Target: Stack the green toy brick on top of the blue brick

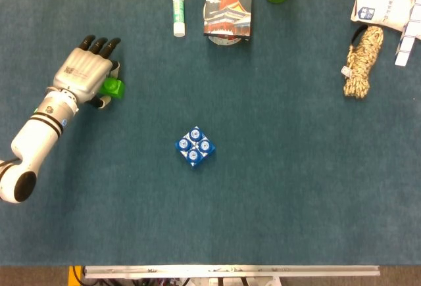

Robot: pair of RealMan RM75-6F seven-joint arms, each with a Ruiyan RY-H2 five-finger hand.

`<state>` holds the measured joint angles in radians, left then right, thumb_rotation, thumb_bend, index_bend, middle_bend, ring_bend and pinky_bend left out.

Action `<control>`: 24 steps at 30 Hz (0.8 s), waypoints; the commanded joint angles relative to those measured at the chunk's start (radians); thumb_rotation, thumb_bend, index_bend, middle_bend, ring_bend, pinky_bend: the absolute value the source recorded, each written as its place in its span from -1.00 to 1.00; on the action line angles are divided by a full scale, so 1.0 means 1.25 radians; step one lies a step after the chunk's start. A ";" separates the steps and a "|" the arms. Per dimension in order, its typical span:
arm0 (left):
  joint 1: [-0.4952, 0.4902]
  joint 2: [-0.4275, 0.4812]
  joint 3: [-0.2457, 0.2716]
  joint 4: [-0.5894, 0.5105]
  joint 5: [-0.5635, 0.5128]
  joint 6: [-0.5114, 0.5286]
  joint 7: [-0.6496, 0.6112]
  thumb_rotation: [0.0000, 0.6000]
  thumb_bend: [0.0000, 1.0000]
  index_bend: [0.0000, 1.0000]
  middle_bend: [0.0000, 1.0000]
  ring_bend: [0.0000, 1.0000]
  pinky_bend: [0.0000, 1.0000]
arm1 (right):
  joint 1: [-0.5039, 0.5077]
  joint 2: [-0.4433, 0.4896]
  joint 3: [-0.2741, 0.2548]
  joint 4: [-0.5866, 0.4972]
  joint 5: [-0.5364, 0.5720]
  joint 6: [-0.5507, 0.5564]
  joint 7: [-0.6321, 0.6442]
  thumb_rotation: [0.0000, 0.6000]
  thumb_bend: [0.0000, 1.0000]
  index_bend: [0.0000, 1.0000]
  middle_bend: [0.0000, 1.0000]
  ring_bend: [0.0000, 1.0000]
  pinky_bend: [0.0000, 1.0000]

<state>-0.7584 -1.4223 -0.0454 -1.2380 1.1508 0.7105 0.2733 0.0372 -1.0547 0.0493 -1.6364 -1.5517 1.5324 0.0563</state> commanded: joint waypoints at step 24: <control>0.008 0.019 0.000 -0.039 -0.014 0.032 0.036 1.00 -0.48 0.02 -1.00 -1.00 -1.00 | 0.003 0.001 0.000 0.000 0.003 -0.006 0.001 1.00 0.25 -0.71 -0.48 -0.70 -0.52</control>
<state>-0.7510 -1.4121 -0.0460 -1.2662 1.1337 0.7419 0.3074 0.0405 -1.0540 0.0492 -1.6360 -1.5478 1.5243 0.0572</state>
